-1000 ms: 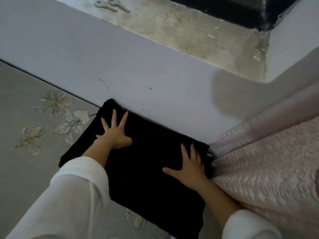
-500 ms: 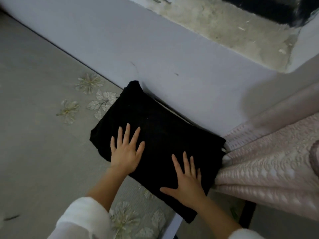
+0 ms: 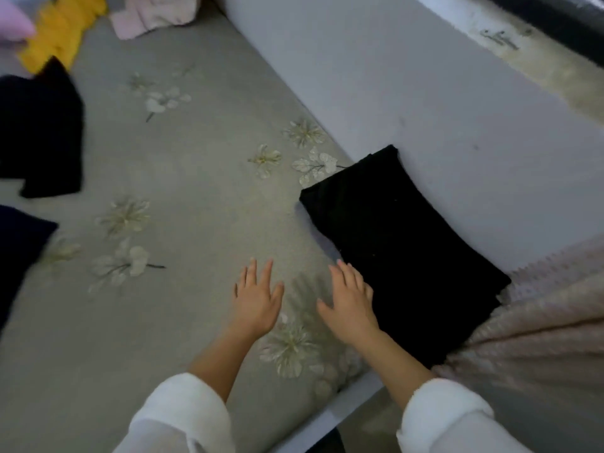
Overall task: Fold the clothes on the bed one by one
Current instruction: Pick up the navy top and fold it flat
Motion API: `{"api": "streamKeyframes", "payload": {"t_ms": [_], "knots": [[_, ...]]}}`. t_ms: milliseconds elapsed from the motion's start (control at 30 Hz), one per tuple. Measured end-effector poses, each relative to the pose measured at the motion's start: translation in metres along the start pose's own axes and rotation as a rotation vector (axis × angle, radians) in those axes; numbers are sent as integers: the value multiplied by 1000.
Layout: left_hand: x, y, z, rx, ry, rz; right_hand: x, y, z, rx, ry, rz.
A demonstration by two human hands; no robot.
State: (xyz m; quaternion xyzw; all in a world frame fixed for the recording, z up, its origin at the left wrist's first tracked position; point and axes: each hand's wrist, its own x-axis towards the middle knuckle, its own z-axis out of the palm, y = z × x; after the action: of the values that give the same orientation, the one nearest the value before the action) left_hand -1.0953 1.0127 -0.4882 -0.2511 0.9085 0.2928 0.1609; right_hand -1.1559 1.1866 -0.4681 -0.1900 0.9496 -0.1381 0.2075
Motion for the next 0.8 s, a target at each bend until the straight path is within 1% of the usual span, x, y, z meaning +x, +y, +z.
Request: {"api": "streamKeyframes", "payload": {"t_ms": [133, 233, 400, 500, 600, 700, 733, 800], "knots": [[-54, -103, -35, -105, 39, -151, -23, -82, 51, -59, -110, -114], [-103, -184, -54, -131, 57, -248, -48, -146, 98, -84, -196, -187], [-178, -323, -80, -207, 184, -388, -79, -261, 185, -150, -341, -315], [-209, -402, -87, -231, 224, -488, -88, -322, 232, -153, -414, -382], [-220, -469, -86, -224, 234, -570, -86, -368, 274, -188, -451, -445], [-213, -520, -81, -283, 251, -617, -73, -403, 308, -232, -485, -488], [-206, -535, -80, -294, 265, -625, -66, -414, 317, -241, -499, -505], [-190, -561, -78, -243, 289, -618, -49, -435, 332, -252, -521, -542]]}}
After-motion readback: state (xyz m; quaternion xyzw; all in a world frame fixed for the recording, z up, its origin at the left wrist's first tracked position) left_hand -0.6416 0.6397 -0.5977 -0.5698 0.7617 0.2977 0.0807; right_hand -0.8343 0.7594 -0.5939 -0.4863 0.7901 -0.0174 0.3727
